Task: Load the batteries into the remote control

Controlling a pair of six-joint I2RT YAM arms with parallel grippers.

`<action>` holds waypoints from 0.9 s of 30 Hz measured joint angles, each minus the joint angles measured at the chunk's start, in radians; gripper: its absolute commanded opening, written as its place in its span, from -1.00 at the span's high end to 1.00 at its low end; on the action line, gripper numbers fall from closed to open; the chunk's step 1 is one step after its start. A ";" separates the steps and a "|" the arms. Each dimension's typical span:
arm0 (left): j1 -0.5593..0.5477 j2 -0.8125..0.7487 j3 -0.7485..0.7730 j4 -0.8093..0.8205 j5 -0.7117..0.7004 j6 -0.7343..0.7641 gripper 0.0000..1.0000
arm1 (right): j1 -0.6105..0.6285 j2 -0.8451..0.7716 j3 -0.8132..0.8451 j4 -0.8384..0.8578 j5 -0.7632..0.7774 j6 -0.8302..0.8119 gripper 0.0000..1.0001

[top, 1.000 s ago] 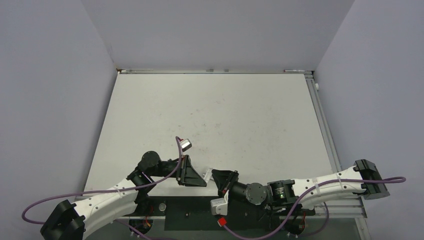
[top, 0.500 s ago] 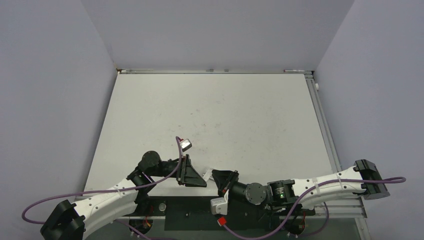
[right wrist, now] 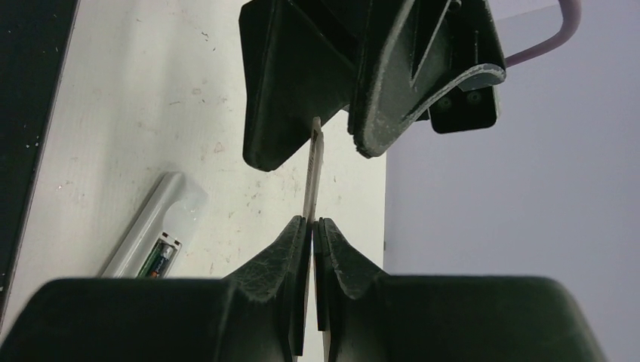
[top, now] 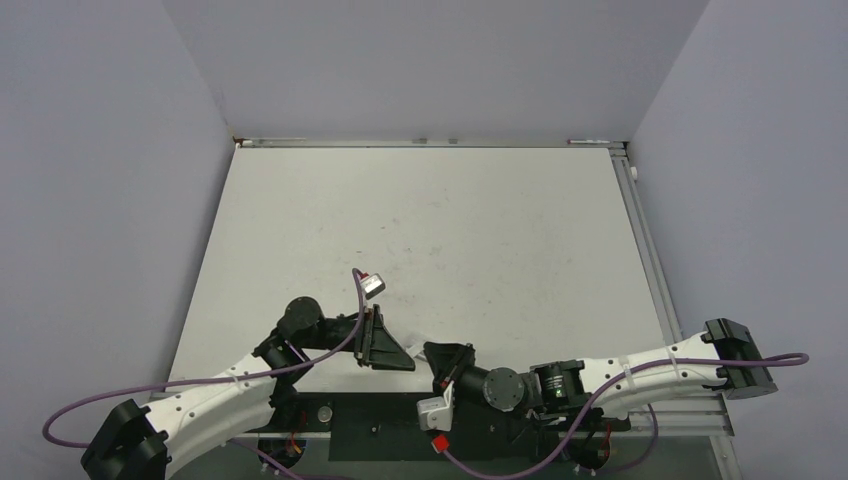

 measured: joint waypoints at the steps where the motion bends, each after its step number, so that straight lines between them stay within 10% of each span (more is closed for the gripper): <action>1: 0.000 0.000 0.005 -0.006 0.000 0.005 0.14 | 0.000 0.000 0.000 -0.003 0.000 0.001 0.83; 18: 0.006 0.000 0.042 -0.171 -0.004 0.129 0.10 | 0.000 -0.063 0.000 -0.044 0.010 0.083 0.83; 27: 0.015 -0.034 0.070 -0.349 -0.050 0.235 0.10 | -0.055 0.016 0.159 -0.220 0.035 0.435 0.44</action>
